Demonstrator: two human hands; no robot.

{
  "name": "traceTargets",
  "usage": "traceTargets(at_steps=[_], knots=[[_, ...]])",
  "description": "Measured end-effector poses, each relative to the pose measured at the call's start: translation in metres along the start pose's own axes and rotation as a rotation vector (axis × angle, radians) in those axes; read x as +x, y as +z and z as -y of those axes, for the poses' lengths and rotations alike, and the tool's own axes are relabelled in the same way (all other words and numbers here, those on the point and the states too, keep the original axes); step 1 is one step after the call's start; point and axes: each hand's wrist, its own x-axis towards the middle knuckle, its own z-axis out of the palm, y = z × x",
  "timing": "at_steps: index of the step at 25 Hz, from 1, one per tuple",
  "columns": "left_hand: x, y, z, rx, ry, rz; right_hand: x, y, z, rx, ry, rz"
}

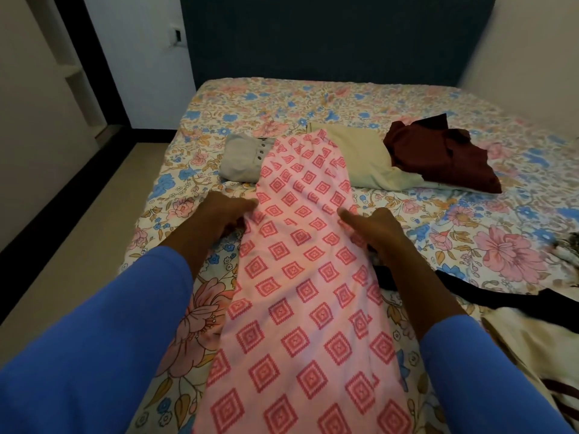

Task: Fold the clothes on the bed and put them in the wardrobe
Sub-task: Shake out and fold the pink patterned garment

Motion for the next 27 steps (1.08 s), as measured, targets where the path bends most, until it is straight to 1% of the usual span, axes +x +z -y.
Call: traceTargets(at_steps=[2,3,6,8,9,10,12,14,17,20,21,23,25,27], knots=[[-0.003,0.002,-0.004,-0.006,-0.024,0.054,0.002,0.007,0.004,0.047,0.029,0.130],[-0.006,0.004,-0.007,-0.066,-0.031,0.073,0.001,0.006,0.005,0.112,0.049,0.167],[-0.011,0.004,-0.016,-0.346,-0.028,0.134,-0.003,-0.006,0.010,0.455,0.136,0.290],[-0.012,-0.001,-0.015,-0.552,-0.038,0.183,-0.008,-0.011,0.014,0.658,0.142,0.328],[-0.015,-0.005,-0.016,-0.641,-0.036,0.198,-0.012,-0.013,0.017,0.693,0.106,0.292],[-0.022,-0.011,-0.020,-0.693,-0.017,0.196,-0.017,-0.016,0.023,0.676,0.040,0.230],[-0.040,-0.029,-0.037,-0.743,0.051,0.212,-0.034,-0.029,0.041,0.601,-0.139,0.112],[-0.065,-0.052,-0.061,-0.790,0.130,0.197,-0.064,-0.052,0.071,0.566,-0.307,0.112],[-0.131,-0.094,-0.113,-0.769,0.374,0.175,-0.121,-0.097,0.130,0.493,-0.487,0.133],[-0.210,-0.133,-0.155,-0.632,0.680,0.107,-0.182,-0.135,0.186,0.467,-0.674,0.052],[-0.231,-0.144,-0.165,-0.586,0.743,0.060,-0.200,-0.144,0.200,0.426,-0.719,0.009],[-0.270,-0.165,-0.181,-0.534,0.805,-0.033,-0.235,-0.160,0.222,0.378,-0.771,-0.059],[-0.301,-0.181,-0.193,-0.509,0.892,-0.131,-0.266,-0.172,0.237,0.403,-0.862,-0.094],[-0.325,-0.191,-0.199,-0.464,0.949,-0.221,-0.290,-0.180,0.246,0.428,-0.901,-0.143]])
